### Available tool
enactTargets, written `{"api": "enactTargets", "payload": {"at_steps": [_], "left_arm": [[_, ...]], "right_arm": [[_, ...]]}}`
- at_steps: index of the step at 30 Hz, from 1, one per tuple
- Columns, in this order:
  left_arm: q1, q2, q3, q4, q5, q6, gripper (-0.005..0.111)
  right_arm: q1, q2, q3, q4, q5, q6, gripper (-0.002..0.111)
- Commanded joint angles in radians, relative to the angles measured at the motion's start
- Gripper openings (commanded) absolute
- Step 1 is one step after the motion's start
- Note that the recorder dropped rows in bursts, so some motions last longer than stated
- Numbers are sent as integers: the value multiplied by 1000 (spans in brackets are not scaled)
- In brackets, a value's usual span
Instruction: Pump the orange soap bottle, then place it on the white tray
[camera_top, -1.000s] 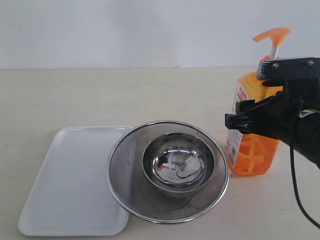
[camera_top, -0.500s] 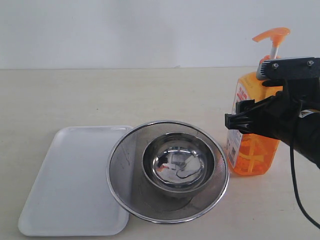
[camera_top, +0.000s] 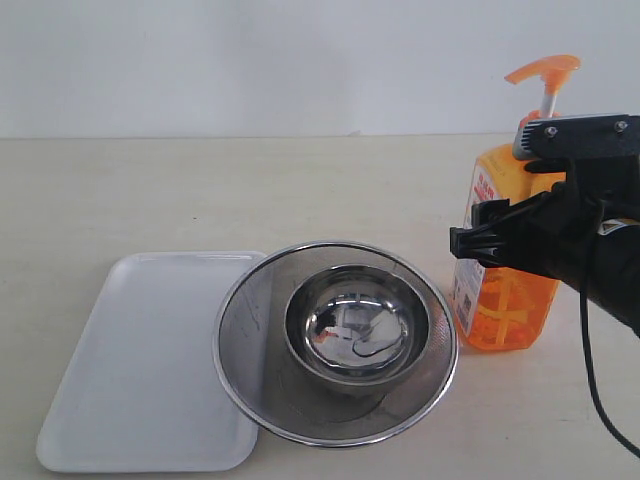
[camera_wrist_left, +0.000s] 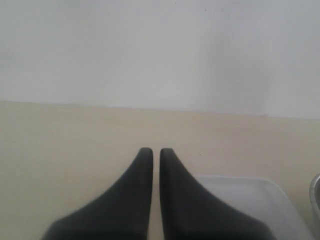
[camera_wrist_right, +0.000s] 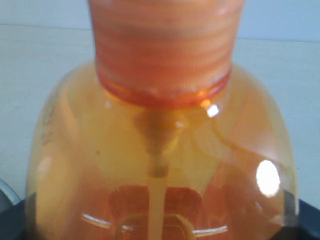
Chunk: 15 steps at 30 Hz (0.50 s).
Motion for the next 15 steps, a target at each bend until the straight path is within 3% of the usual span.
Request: {"api": "enactTargets", "payload": {"at_steps": [1,15], "left_arm": [[-1,-2,4,-56,60,35,5],[-1,-2,4,-53,162,35,5]], "right_arm": [[-3,-7,-13,-17,-57,-2,0],[-3,-7,-13,-17,-57,-2,0]]}}
